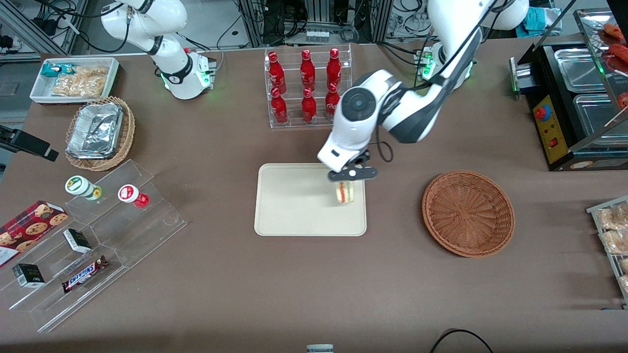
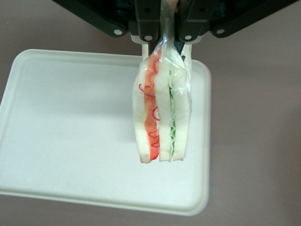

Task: Place sandwich from basket to tray
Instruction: 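Carry the sandwich with the left gripper over the cream tray and lower it, then open the left gripper to release the sandwich onto the tray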

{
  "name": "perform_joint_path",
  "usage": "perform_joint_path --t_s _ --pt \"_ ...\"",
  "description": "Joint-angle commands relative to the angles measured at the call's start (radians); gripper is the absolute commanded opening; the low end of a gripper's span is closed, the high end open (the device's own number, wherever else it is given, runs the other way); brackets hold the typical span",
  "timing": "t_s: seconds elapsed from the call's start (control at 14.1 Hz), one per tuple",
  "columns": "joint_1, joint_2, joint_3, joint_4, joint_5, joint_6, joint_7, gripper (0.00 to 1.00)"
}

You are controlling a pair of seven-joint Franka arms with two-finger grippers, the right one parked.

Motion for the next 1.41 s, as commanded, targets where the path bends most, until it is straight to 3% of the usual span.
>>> perform_joint_path --t_s 0.0,0.21,0.35,0.42,0.49,0.57,0.85,0.99,1.34 --pt "-0.051 0.141 0.002 0.157 0.017 0.043 -0.074 0.07" --pt "-0.100 0.245 0.004 0.243 0.019 0.099 -0.082 0.10" --pt "-0.104 0.274 0.005 0.261 0.019 0.122 -0.082 0.20" --pt "-0.104 0.287 0.007 0.268 0.019 0.152 -0.078 0.48" --pt "-0.106 0.302 0.007 0.268 0.020 0.192 -0.070 0.92" --pt "-0.106 0.307 0.008 0.266 0.020 0.223 -0.068 1.00" --pt "-0.081 0.224 0.028 0.249 0.026 0.188 -0.067 1.00" --pt "-0.048 0.097 0.092 0.232 0.023 -0.029 -0.032 1.00" --pt "0.277 -0.247 0.089 0.131 0.005 -0.483 0.463 1.00"
